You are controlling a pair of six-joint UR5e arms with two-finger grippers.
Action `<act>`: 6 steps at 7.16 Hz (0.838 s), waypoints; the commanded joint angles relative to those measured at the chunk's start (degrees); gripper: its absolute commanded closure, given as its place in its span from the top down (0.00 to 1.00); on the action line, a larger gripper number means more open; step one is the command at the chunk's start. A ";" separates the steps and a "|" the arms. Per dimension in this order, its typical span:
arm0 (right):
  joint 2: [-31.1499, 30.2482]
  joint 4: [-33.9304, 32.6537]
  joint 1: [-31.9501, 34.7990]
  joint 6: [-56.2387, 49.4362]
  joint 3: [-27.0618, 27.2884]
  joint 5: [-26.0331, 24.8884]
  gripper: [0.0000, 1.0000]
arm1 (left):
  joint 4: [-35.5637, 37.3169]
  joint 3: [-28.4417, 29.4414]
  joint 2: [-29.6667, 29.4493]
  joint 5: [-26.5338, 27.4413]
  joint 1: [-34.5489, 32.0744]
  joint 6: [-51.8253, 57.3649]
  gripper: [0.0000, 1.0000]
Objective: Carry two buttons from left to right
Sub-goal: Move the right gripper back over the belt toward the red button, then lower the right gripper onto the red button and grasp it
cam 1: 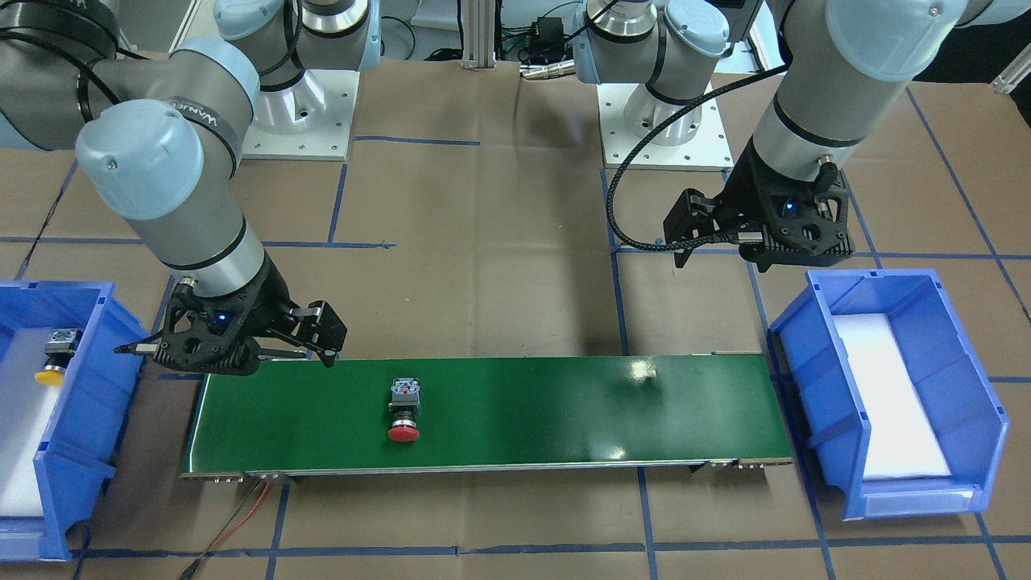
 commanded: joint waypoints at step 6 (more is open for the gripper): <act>7.11 -0.22 2.37 0.59 -3.74 -0.07 1.00 | 0.00 0.00 -0.04 -0.19 0.00 0.00 1.00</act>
